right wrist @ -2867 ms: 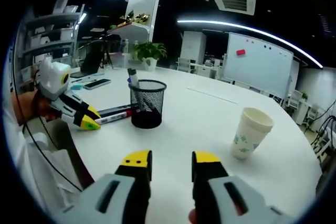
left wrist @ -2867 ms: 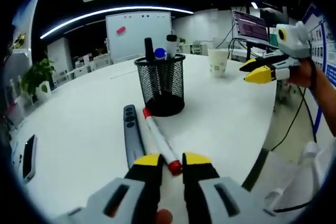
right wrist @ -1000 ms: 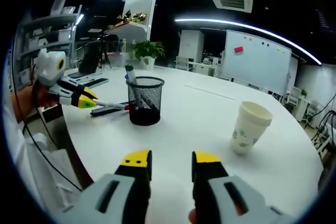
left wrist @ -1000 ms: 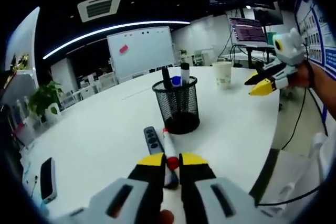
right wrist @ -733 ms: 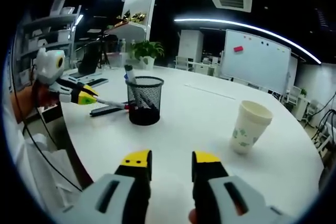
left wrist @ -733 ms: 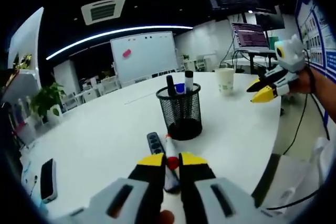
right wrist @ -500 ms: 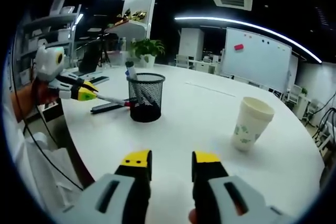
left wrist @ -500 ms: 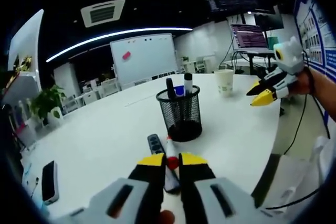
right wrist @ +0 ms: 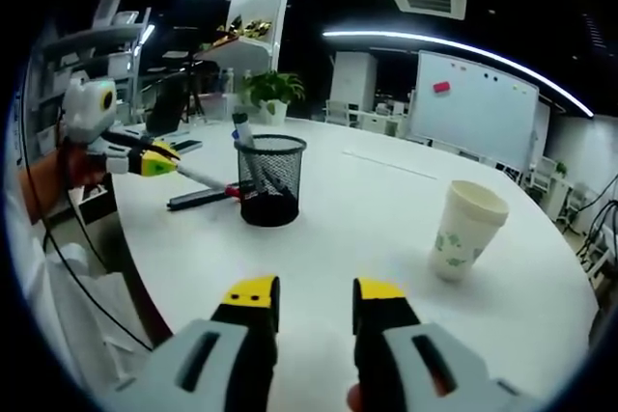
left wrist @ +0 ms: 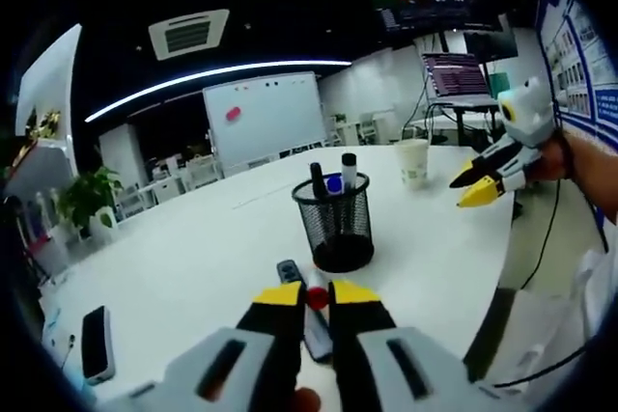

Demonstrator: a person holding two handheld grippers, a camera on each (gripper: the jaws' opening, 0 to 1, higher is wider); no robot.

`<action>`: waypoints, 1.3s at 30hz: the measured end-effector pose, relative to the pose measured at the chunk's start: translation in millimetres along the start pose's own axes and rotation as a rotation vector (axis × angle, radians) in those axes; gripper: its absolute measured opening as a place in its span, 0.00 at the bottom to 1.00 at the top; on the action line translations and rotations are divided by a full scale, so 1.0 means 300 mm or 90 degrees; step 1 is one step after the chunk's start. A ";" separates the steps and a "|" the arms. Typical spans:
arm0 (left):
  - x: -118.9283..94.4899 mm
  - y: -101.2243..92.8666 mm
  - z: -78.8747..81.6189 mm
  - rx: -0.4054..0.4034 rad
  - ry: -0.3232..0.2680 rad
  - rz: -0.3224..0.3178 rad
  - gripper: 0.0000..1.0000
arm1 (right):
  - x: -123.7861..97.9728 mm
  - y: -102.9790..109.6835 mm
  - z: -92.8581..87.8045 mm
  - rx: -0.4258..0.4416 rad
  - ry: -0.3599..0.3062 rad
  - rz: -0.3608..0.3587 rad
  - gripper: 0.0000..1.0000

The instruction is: Place the scattered laser pointers and whiteboard markers into the pen holder and stack the scattered paper cups together

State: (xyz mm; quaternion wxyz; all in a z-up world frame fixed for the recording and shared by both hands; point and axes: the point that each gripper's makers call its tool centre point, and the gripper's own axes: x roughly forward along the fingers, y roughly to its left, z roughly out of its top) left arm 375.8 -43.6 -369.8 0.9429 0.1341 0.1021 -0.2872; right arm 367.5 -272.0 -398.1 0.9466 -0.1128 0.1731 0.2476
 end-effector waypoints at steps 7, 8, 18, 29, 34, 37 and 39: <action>0.001 0.002 0.009 0.001 -0.007 0.000 0.11 | 0.001 0.000 0.000 0.000 0.001 0.000 0.31; 0.000 0.002 0.011 0.001 -0.009 -0.001 0.11 | 0.000 0.000 0.001 -0.001 0.001 0.000 0.31; -0.010 -0.018 0.051 0.019 -0.021 -0.006 0.10 | -0.003 -0.007 0.000 -0.001 0.003 -0.003 0.31; -0.022 -0.008 0.074 0.002 -0.030 -0.004 0.10 | 0.005 -0.008 -0.010 -0.002 0.008 -0.002 0.31; -0.024 -0.002 0.077 -0.003 -0.034 -0.005 0.10 | 0.006 -0.008 -0.015 -0.001 0.010 -0.002 0.31; -0.024 0.000 0.080 -0.001 -0.035 -0.006 0.10 | 0.006 -0.011 -0.013 -0.002 0.011 -0.004 0.31; -0.023 0.001 0.085 0.000 -0.037 -0.006 0.11 | 0.006 -0.012 -0.011 -0.004 0.011 -0.006 0.31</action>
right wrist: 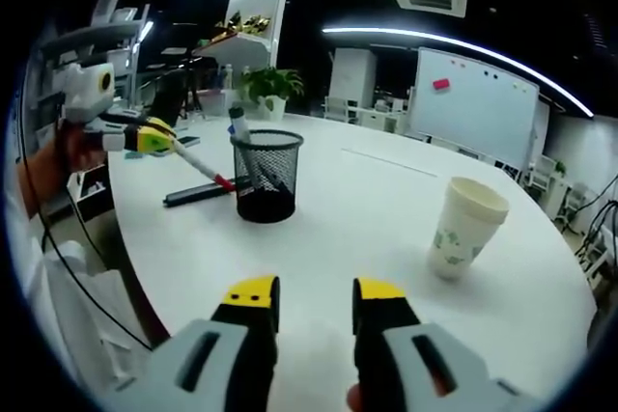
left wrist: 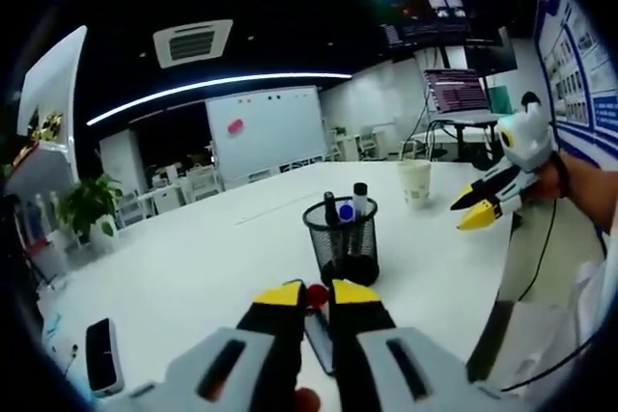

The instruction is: Place the scattered laser pointers and whiteboard markers into the pen holder and stack the scattered paper cups together

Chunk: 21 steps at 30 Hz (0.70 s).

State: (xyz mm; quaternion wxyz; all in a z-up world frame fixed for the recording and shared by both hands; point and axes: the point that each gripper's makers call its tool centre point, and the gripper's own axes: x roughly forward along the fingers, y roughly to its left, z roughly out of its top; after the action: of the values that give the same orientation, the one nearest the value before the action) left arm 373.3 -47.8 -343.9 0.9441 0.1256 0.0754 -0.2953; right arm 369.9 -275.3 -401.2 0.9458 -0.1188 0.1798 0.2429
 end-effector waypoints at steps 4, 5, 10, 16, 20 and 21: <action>0.003 0.001 0.008 -0.001 -0.004 -0.003 0.11 | 0.001 0.001 0.001 -0.003 0.002 -0.001 0.31; 0.003 0.002 0.010 0.000 -0.005 -0.003 0.11 | 0.000 0.001 0.001 -0.004 0.002 -0.001 0.31; 0.002 0.017 0.021 -0.005 -0.011 -0.002 0.11 | -0.001 -0.002 -0.001 -0.004 0.005 -0.003 0.31; 0.001 0.030 0.026 -0.019 -0.018 -0.001 0.11 | 0.001 -0.003 -0.004 -0.005 0.006 -0.002 0.31; 0.001 0.039 0.029 -0.014 -0.019 0.002 0.11 | 0.003 -0.004 -0.006 -0.006 0.009 -0.003 0.31; 0.000 0.043 0.028 -0.012 -0.019 0.004 0.11 | 0.004 -0.005 -0.007 -0.007 0.010 -0.002 0.31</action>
State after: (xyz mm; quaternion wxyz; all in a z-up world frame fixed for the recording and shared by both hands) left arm 381.4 -40.0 -333.3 0.9472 0.1129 0.0638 -0.2934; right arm 371.1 -276.7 -403.5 0.9442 -0.1262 0.1854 0.2412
